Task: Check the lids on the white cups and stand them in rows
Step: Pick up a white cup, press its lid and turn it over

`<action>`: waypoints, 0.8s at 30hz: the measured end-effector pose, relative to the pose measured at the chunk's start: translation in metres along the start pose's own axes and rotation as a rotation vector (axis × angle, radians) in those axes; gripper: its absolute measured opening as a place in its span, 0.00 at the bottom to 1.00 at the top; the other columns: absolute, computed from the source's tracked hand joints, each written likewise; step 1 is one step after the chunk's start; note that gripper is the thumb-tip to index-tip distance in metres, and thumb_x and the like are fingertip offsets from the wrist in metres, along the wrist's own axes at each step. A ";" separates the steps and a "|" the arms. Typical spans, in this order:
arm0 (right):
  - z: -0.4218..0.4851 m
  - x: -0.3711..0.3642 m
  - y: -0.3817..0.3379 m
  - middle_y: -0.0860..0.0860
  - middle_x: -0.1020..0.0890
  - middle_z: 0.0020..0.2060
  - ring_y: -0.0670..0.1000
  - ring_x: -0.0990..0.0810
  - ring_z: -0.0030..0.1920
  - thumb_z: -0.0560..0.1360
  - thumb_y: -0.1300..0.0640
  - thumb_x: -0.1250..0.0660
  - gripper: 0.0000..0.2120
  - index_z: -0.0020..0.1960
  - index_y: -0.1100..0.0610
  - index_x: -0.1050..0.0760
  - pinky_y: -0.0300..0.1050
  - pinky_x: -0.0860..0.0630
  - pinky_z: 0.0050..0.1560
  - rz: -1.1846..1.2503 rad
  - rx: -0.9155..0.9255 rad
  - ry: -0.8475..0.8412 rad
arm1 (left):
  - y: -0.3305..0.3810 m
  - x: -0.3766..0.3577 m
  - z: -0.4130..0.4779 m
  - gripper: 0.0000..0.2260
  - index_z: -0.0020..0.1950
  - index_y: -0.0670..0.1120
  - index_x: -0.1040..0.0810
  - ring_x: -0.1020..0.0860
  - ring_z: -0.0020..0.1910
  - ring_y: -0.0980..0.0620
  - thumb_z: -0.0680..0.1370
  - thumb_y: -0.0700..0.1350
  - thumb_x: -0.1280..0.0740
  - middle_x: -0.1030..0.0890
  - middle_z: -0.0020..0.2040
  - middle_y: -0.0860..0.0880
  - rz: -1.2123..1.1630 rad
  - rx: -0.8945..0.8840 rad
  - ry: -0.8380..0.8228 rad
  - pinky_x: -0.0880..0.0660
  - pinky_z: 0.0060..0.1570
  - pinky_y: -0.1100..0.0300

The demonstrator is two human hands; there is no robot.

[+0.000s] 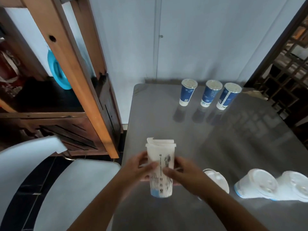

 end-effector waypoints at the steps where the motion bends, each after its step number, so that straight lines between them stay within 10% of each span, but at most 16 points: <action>1: 0.018 0.009 -0.007 0.49 0.14 0.52 0.50 0.16 0.53 0.71 0.44 0.28 0.20 0.60 0.51 0.23 0.57 0.19 0.57 -0.032 0.008 -0.009 | 0.009 0.005 0.014 0.21 0.69 0.47 0.27 0.18 0.60 0.46 0.77 0.48 0.30 0.18 0.62 0.44 0.016 -0.009 0.005 0.20 0.60 0.46; 11: 0.210 0.080 -0.007 0.50 0.18 0.59 0.51 0.17 0.57 0.70 0.55 0.25 0.29 0.68 0.53 0.32 0.58 0.22 0.61 -0.265 0.155 0.003 | 0.048 0.065 0.195 0.27 0.71 0.48 0.29 0.16 0.51 0.51 0.74 0.47 0.24 0.17 0.57 0.49 0.566 -0.206 0.166 0.20 0.57 0.46; 24: 0.333 0.100 0.025 0.48 0.17 0.56 0.41 0.17 0.53 0.70 0.55 0.25 0.34 0.71 0.49 0.36 0.39 0.20 0.55 -0.229 0.305 0.147 | 0.030 0.114 0.312 0.30 0.71 0.50 0.30 0.17 0.57 0.54 0.72 0.46 0.22 0.18 0.61 0.51 0.569 -0.322 0.268 0.20 0.60 0.52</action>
Point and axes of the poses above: each hand's wrist, its own z-axis towards the middle knuckle, its own x-axis out of the back of the hand, y = z × x, the point moved 9 cm from there along z, towards the middle knuckle
